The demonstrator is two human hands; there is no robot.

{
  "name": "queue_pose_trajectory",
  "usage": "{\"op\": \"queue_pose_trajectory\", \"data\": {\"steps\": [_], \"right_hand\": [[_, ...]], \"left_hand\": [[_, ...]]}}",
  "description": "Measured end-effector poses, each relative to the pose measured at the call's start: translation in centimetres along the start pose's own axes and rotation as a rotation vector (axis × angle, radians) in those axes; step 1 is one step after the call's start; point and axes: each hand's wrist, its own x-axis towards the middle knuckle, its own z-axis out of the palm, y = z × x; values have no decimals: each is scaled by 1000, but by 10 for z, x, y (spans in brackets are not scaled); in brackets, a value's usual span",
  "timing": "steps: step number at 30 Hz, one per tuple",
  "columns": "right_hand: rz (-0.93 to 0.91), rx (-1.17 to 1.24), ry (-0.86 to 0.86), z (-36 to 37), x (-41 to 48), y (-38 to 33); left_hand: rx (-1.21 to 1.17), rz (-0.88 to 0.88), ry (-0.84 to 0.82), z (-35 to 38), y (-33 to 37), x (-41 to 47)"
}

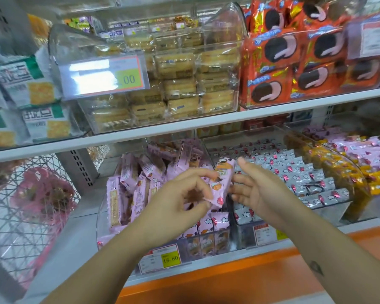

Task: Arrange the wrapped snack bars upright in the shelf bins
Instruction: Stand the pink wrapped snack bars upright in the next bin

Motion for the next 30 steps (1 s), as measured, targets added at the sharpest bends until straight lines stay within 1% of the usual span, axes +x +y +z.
{"op": "queue_pose_trajectory", "data": {"steps": [2,4,6,8,9,11,13,14,16,18,20,21,23,26,30], "right_hand": [[1,-27,8,-1,0,2],[-40,-54,47,0,0,2],[-140,-44,137,0,1,-1],[-229,-28,235,-3,1,-4],[-243,-16,261,-4,1,-5],[-223,44,251,-5,0,-5],[-202,69,197,-2,-2,-2],[-199,22,177,0,-2,0],[-207,-161,174,3,-2,5],[-221,-274,201,2,-1,6],[-227,-294,238,-4,-1,4],[-230,-287,260,-6,-1,2],[-241,-256,284,-9,1,0],[-252,-269,285,-8,2,2],[-245,-313,251,-6,4,9]], "left_hand": [[20,9,-23,1,3,0],[11,2,-5,2,5,2],[-30,-35,115,0,3,7],[-85,-129,239,-5,-2,12],[-93,-193,243,-8,-4,16],[-134,-302,155,-8,-6,21],[-283,-328,131,-1,-8,25],[-360,-329,161,3,-8,27],[-490,-320,250,5,-9,28],[-530,-301,343,-3,-12,26],[-471,-291,447,-15,-18,23],[-404,-288,494,-20,-21,21],[-209,-277,512,-24,-26,19],[58,-265,390,-18,-30,22],[193,-291,229,-6,-32,38]]}}
